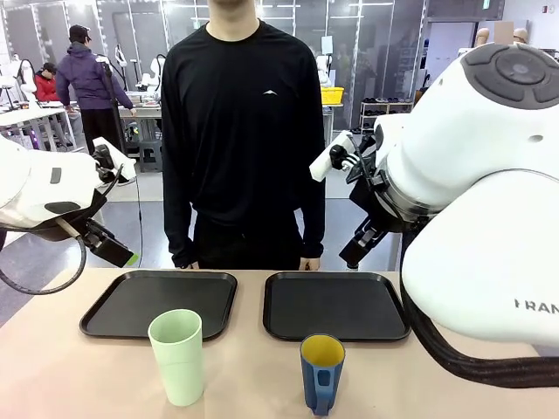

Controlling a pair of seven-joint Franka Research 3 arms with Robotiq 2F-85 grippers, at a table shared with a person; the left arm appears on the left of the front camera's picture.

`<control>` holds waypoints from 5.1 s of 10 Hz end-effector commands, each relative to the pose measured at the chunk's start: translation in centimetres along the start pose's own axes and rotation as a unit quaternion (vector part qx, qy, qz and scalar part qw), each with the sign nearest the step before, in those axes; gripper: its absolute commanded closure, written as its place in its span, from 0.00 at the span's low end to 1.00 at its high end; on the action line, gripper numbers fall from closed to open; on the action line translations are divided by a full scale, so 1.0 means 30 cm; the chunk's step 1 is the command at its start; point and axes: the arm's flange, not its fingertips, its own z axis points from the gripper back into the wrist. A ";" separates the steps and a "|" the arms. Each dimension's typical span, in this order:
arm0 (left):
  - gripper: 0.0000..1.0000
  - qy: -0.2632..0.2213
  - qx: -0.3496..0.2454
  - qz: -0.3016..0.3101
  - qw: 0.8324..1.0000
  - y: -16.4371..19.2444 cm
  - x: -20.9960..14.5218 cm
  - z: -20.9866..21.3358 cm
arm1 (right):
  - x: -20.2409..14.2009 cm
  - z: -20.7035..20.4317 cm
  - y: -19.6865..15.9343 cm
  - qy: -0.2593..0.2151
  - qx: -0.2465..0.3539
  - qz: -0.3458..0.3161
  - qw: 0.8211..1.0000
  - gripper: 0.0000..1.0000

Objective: Sort and store the cups by type.
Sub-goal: Pick up the Reusable plastic cup.

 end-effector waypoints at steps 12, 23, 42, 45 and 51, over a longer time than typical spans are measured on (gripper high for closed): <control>0.00 0.025 -0.018 0.006 1.000 0.328 -0.374 -0.303 | -0.295 -0.428 -0.240 0.032 0.075 -0.042 0.996 0.00; 0.00 0.046 -0.015 0.015 0.999 0.404 -0.307 -0.327 | -0.238 -0.465 -0.293 0.053 0.069 -0.059 0.994 0.00; 0.00 0.046 -0.015 0.015 0.999 0.404 -0.307 -0.327 | -0.238 -0.465 -0.293 0.053 0.069 -0.059 0.994 0.00; 0.00 0.046 -0.015 0.015 0.999 0.404 -0.307 -0.327 | -0.238 -0.465 -0.293 0.053 0.069 -0.059 0.994 0.00; 0.00 0.046 -0.015 0.015 0.999 0.404 -0.307 -0.327 | -0.238 -0.465 -0.293 0.053 0.069 -0.059 0.994 0.00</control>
